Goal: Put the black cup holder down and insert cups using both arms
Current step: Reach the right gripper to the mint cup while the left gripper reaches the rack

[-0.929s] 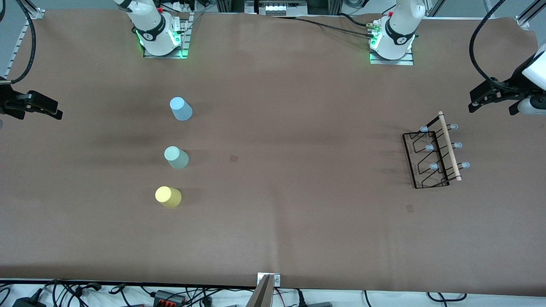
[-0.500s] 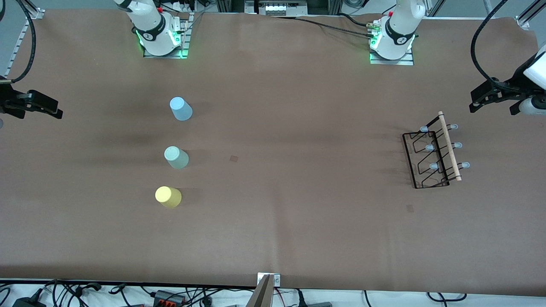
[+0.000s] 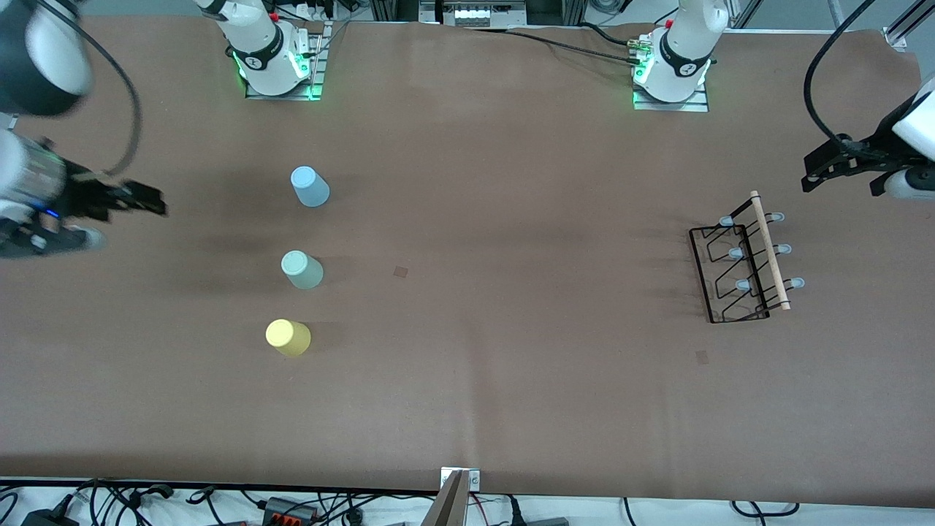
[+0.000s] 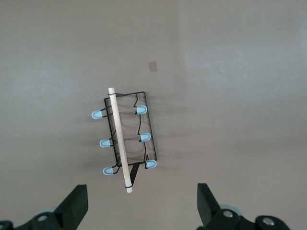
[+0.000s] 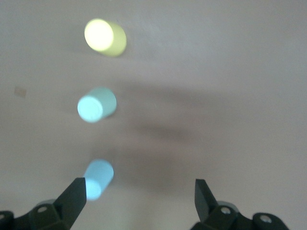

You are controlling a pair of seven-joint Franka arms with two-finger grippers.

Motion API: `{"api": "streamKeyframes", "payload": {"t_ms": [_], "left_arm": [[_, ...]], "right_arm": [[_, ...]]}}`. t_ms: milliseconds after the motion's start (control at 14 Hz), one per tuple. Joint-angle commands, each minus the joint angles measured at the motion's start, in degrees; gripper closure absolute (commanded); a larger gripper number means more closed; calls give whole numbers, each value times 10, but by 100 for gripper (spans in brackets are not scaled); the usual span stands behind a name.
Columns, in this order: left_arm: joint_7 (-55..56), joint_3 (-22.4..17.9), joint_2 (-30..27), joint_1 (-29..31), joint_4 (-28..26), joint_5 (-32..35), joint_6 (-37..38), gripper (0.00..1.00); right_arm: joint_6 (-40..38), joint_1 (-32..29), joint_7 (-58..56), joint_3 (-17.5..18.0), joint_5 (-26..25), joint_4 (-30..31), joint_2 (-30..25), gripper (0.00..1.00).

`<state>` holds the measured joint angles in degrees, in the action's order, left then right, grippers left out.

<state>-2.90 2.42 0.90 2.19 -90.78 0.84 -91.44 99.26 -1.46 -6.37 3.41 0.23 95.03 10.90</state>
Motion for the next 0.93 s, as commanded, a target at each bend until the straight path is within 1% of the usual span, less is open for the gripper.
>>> {"api": "streamKeyframes", "payload": {"t_ms": [0,71,143,214,286,357,429,571,714,786,857], "left_arm": [[-5,0,31,1,15,18,9,0],[-4,0,39,0,15,18,9,0],[3,-1,61,0,17,18,10,0],[3,-2,67,3,20,17,10,0],[2,-2,74,13,20,17,7,0],[-2,-2,105,22,22,15,6,0],[-6,-1,118,33,24,7,5,0],[-22,3,131,55,25,13,-1,0],[-25,3,153,62,-2,18,-65,0],[-25,3,150,62,-24,18,-99,0],[-25,2,144,62,-43,18,-115,0]], "right_arm": [[144,9,22,10,7,104,1,0],[213,24,35,10,7,143,10,0],[280,35,61,11,7,182,15,0],[335,51,97,11,7,209,24,0],[369,65,132,11,7,224,32,0],[390,82,156,11,7,228,45,0],[399,91,160,11,5,227,58,0],[431,97,161,11,5,238,79,0],[464,102,161,11,5,254,91,0],[479,102,161,11,5,264,92,0],[489,102,165,11,5,271,95,0]]}}
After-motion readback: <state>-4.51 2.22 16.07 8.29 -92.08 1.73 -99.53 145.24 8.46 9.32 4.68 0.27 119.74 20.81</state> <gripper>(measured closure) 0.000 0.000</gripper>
